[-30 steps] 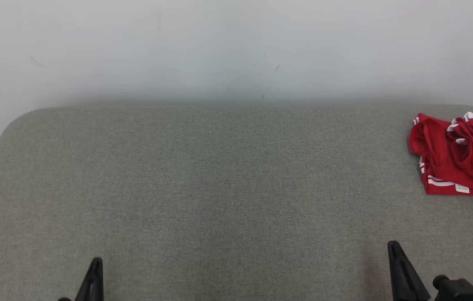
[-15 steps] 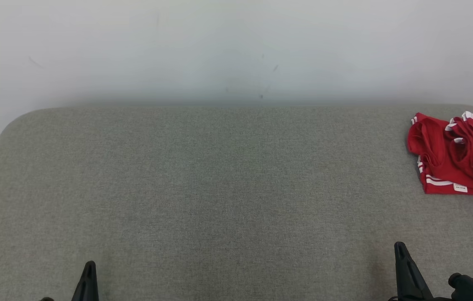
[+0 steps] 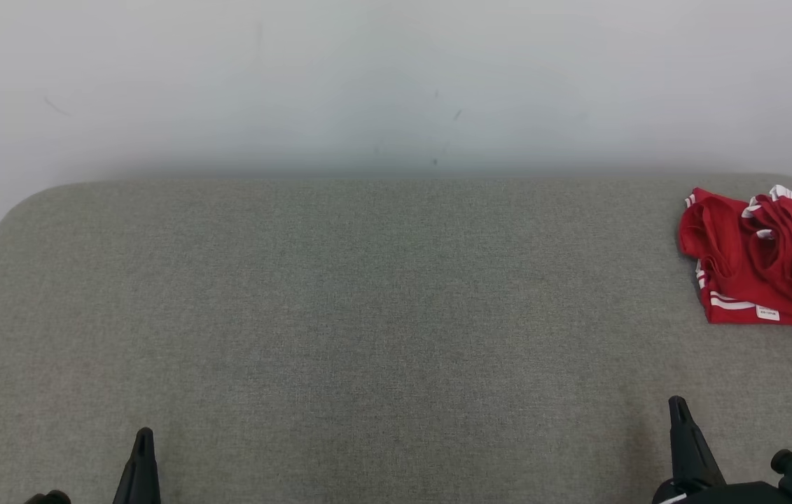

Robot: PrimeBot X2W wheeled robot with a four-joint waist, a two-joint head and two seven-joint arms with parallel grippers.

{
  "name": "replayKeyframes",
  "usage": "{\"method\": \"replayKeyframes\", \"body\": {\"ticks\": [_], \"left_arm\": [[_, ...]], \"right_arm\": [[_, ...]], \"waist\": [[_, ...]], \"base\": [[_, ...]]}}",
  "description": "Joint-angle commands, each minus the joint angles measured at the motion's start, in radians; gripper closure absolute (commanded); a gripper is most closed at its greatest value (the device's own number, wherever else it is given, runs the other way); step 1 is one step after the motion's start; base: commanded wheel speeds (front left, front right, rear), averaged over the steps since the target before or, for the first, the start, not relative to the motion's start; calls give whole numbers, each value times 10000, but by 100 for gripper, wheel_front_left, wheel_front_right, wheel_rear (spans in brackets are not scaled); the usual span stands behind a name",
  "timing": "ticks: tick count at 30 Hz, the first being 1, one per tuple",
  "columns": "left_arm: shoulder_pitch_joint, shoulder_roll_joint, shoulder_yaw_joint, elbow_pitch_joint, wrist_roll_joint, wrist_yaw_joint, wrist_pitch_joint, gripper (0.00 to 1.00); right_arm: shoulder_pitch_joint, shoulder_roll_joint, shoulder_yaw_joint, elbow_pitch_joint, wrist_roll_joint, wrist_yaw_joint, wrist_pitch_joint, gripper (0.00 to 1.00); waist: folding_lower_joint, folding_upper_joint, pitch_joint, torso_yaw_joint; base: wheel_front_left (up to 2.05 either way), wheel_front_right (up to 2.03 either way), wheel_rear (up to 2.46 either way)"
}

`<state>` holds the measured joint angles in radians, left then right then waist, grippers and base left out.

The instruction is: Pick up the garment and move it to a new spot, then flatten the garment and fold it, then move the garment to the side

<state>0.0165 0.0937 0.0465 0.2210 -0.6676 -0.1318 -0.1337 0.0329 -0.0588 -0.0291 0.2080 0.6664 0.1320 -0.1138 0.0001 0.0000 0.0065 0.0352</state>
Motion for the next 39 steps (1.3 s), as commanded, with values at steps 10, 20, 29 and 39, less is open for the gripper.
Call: {"method": "replayKeyframes", "body": {"ticks": [10, 20, 29, 39], "left_arm": [[-391, -59, 166, -47, -1594, 6, 408, 100], [-554, -117, 252, -7, -2850, 8, 743, 100], [-680, -168, 326, 27, -3875, 9, 1016, 100], [-795, -219, 400, 68, -4946, 10, 1300, 100]], "right_arm": [[-453, -70, -138, -50, 1653, -7, 341, 100], [-617, -69, -227, 13, 2925, -9, 625, 100], [-746, -65, -304, 64, 3974, -11, 874, 100], [-864, -56, -389, 119, 5030, -13, 1130, 100]], "waist": [[-1, 0, -4, -37], [-1, 0, -7, -73], [-1, 0, -11, -106], [-1, 0, -14, -143]], "base": [[0, 0, 0], [0, 0, 0], [0, 0, 0], [0, 0, 0]]}}
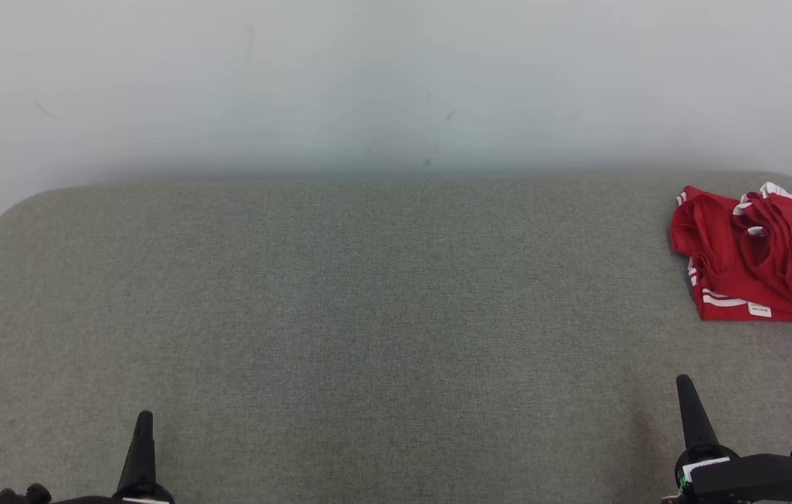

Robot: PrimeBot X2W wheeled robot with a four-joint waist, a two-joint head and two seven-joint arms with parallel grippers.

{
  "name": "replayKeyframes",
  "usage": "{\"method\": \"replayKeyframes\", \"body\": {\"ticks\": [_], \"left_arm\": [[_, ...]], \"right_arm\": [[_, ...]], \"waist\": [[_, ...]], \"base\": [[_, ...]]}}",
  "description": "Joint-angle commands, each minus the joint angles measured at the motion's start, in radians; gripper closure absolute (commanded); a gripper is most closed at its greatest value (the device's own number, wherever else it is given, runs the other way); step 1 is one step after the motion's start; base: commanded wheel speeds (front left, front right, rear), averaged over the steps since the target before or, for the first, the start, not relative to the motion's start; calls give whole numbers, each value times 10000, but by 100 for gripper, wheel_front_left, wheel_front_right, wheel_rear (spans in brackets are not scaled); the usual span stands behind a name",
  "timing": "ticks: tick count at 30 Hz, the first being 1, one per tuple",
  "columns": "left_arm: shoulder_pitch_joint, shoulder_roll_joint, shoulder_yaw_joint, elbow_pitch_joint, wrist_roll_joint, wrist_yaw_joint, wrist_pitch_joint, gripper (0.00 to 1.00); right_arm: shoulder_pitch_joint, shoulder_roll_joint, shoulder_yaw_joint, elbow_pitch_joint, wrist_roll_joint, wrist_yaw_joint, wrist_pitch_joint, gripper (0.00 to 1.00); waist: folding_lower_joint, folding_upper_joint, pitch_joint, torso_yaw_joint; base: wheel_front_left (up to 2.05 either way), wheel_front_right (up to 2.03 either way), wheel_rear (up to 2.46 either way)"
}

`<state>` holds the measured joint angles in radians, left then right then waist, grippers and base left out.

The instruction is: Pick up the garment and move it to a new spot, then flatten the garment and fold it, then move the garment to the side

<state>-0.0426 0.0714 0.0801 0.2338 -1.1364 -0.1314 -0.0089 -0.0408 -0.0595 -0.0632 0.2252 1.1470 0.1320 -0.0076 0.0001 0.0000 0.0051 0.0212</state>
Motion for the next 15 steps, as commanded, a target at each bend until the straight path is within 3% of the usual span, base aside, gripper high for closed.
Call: {"method": "replayKeyframes", "body": {"ticks": [1, 15], "left_arm": [[-218, -3, 71, -57, -348, 7, 79, 100], [-342, -69, 146, -12, -1569, 8, 399, 100]], "right_arm": [[-146, -47, -56, -51, 331, -13, 82, 100], [-290, -32, -155, 9, 1554, -15, 376, 100]], "waist": [[-1, 0, -1, -6], [-1, 0, -5, -54]], "base": [[0, 0, 0], [0, 0, 0]]}}
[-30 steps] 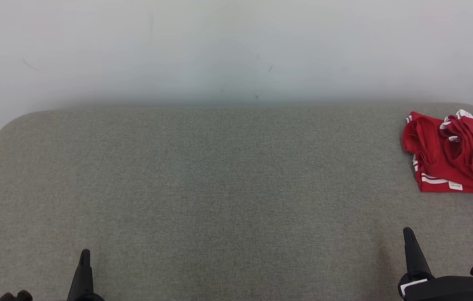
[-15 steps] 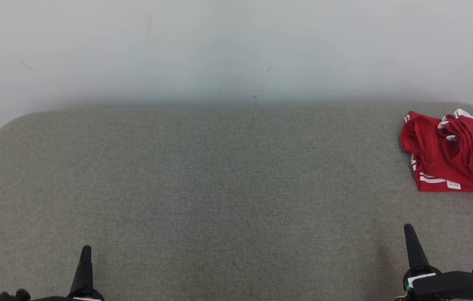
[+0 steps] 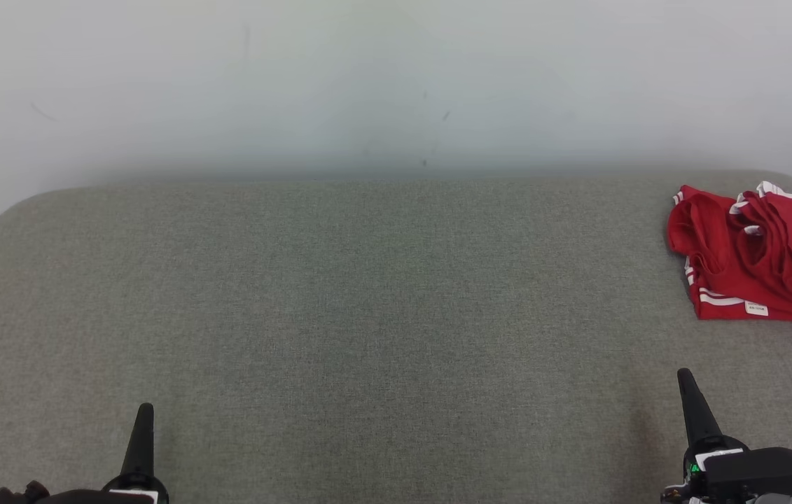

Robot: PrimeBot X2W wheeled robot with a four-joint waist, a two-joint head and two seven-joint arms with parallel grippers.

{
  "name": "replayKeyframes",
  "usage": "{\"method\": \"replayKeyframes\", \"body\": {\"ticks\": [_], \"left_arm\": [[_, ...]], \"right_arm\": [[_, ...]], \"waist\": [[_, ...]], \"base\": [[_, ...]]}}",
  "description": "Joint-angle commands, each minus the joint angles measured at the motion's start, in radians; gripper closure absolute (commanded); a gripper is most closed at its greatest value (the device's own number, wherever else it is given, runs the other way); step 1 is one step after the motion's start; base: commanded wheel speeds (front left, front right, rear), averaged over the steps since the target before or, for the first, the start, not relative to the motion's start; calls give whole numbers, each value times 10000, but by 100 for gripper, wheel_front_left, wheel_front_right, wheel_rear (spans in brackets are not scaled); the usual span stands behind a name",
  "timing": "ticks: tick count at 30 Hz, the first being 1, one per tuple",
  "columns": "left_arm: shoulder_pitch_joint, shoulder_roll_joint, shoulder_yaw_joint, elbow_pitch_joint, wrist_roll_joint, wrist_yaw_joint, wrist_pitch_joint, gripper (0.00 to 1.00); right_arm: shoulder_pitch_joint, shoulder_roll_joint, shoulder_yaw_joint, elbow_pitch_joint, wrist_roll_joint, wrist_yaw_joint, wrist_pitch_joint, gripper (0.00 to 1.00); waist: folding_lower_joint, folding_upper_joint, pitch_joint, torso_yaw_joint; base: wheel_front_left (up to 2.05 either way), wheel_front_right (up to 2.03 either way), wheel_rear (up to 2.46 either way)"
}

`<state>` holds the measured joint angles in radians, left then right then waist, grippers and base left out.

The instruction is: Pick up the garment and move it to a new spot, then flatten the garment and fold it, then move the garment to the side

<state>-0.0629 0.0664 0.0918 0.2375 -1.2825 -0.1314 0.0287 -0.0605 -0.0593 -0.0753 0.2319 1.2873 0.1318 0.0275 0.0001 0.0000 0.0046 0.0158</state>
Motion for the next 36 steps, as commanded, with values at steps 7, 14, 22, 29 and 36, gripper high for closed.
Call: {"method": "replayKeyframes", "body": {"ticks": [7, 14, 22, 29, 36], "left_arm": [[-239, -47, 72, -25, -720, 9, 193, 100], [-286, -79, 113, -2, -1290, 10, 341, 100], [-357, -106, 158, 27, -1906, 11, 518, 100], [-441, -132, 200, 50, -2484, 11, 667, 100], [-442, -159, 231, 69, -2947, 12, 792, 100]], "right_arm": [[-198, -24, -86, -22, 760, -14, 173, 100], [-258, -14, -134, 5, 1323, -15, 320, 100], [-339, -2, -190, 43, 1935, -17, 464, 100], [-423, 10, -243, 81, 2508, -18, 611, 100], [-446, 19, -287, 109, 2974, -20, 720, 100]], "waist": [[-1, 0, -3, -25], [-1, 0, -5, -50], [-1, 0, -8, -80], [-1, 0, -11, -109], [-1, 0, -13, -134]], "base": [[0, 0, 0], [0, 0, 0], [0, 0, 0], [0, 0, 0], [0, 0, 0]]}}
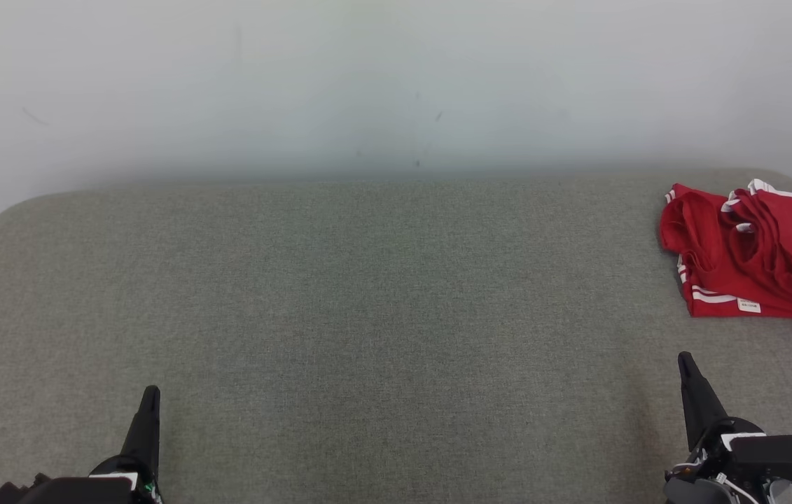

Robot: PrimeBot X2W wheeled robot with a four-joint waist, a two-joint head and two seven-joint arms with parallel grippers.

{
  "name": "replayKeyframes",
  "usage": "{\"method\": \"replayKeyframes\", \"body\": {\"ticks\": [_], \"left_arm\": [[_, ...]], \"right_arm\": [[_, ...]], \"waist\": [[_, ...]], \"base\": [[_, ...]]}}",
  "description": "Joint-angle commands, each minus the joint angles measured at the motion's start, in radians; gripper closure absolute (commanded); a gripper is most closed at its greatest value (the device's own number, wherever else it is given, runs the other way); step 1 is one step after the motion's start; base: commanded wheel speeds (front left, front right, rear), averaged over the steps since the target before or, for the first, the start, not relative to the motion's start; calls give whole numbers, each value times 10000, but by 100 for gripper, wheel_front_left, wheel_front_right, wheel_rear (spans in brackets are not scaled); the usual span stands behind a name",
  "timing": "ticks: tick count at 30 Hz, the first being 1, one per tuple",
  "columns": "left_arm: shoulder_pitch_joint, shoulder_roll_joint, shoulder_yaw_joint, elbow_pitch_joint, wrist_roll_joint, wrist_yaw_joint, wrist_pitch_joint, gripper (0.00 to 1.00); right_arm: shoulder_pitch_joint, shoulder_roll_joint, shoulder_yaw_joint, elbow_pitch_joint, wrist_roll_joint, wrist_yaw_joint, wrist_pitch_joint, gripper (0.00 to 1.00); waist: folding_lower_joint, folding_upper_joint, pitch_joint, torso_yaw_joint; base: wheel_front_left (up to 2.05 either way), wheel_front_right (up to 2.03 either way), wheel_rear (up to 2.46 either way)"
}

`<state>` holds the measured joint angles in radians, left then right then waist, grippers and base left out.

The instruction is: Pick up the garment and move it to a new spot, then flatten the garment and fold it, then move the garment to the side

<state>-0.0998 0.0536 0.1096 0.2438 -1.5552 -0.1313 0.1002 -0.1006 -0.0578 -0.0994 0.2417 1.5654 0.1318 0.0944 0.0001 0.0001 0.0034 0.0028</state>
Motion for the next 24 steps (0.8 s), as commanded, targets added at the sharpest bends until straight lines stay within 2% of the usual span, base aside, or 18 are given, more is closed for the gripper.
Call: {"method": "replayKeyframes", "body": {"ticks": [1, 8, 24], "left_arm": [[-82, -34, 59, 8, -293, 10, 96, 100], [-147, -47, 80, 24, -615, 10, 175, 100], [-142, -45, 72, 22, -594, 9, 165, 100]], "right_arm": [[-58, 6, -50, 15, 256, -20, 73, 100], [-122, 15, -81, 39, 565, -21, 160, 100], [-121, 31, -96, 39, 523, -21, 166, 100]], "waist": [[-1, -1, -1, -8], [-1, -1, -3, -28], [-1, -1, -3, -28]], "base": [[0, 0, 0], [0, 0, 0], [0, 0, 0]]}}
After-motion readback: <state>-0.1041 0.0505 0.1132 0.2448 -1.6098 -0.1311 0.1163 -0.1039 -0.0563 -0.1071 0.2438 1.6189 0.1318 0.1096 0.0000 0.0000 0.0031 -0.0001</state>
